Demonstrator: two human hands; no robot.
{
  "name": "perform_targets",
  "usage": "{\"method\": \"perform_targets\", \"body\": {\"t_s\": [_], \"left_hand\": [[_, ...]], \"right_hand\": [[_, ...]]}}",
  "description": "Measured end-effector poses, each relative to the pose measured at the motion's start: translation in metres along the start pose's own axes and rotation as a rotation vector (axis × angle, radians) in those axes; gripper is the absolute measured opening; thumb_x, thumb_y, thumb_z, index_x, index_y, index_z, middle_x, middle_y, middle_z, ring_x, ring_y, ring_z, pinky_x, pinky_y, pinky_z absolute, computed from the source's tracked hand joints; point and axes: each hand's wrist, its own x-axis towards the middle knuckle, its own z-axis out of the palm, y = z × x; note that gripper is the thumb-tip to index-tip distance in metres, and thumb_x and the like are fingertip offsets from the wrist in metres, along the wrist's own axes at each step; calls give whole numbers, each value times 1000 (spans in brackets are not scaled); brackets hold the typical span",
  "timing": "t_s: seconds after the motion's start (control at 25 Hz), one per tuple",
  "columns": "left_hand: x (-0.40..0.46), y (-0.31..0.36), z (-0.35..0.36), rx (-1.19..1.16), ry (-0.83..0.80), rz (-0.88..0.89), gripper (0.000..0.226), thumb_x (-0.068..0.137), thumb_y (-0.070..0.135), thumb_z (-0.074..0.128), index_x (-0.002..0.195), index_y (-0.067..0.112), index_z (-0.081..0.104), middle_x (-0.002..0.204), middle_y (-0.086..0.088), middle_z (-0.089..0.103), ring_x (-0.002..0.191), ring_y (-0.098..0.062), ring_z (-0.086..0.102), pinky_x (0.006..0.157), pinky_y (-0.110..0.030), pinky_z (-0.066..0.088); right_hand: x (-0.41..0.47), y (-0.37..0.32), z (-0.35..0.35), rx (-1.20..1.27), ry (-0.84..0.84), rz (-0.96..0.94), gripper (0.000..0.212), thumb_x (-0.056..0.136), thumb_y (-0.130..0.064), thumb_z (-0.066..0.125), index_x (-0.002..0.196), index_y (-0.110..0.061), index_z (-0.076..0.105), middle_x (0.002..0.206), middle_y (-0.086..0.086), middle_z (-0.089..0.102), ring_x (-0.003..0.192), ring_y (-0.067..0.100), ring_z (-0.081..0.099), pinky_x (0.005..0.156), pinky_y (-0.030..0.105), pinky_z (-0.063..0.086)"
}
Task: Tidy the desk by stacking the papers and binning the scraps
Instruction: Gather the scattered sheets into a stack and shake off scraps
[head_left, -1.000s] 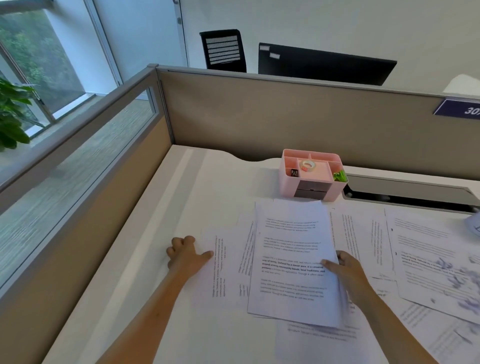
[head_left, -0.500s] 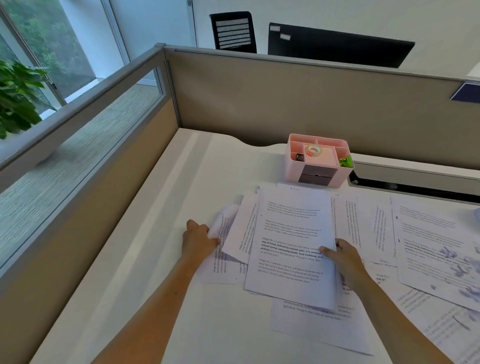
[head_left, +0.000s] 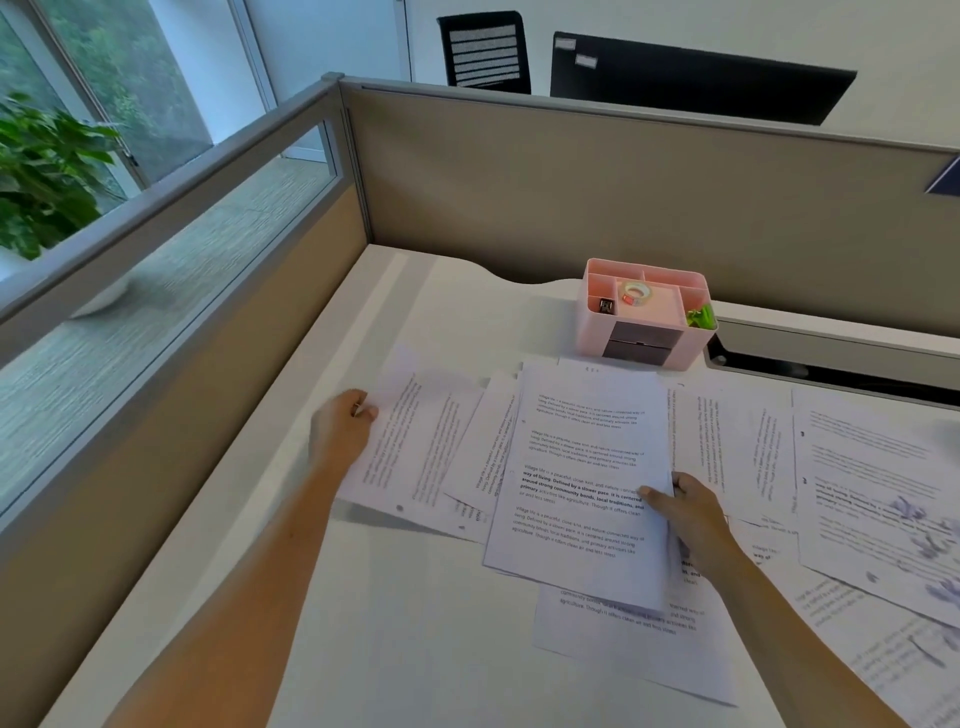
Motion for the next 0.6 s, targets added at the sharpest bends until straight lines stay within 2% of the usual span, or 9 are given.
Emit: {"method": "perform_targets", "body": {"t_s": [0.08,0.12,0.2,0.28,0.4,0.48,0.6], "left_hand": [[16,18,-26,-18,110,84,15,93,5,52,90,-8,58,98,-36,61,90,-47,59,65,-36,42],[23,30,-43,19,187,135,16,94,7,52,91,-6,61,94,-31,64,86,-43,60,64,-32,40],[32,61,-77,124,299,283,20,96,13,52,95,-1,66,90,-23,66,84,-38,60,68,-33,40],[34,100,-103,162,329,432,22,98,19,49,89,4,63,84,-18,63,82,-36,59,71,-39,42],[30,159,-122,261,451,635,22,98,23,50,92,11,67,95,-10,70,92,-35,57,79,-41,33],[29,189,-128,257,446,725,21,97,24,51,94,14,70,97,-9,72,99,-36,54,84,-44,33],[32,217,-117,312,274,678,20,95,34,51,89,25,67,85,-3,65,102,-32,50,83,-43,31]], "right_hand": [[0,0,-1,-7,-6,-7,28,84,-14,70,110,-12,59,108,7,68,90,24,67,68,31,54],[0,1,-1,-5,-14,-9,27,84,-13,70,110,-12,59,108,7,68,91,24,67,70,33,55],[0,2,-2,-2,-22,-10,28,84,-12,70,110,-11,59,109,7,68,93,26,67,77,40,57],[1,1,-1,-10,-19,-5,27,84,-12,70,109,-11,59,108,7,68,93,26,67,81,42,57],[1,1,-2,1,-23,-8,28,84,-10,70,110,-10,60,107,7,69,93,26,68,80,41,57],[-1,0,-2,-10,-27,-18,23,84,-10,70,105,-13,61,105,5,69,90,23,68,71,33,57],[-3,-2,-3,-20,-29,-23,22,84,-12,70,104,-14,60,103,4,69,89,21,68,65,26,54]]}}
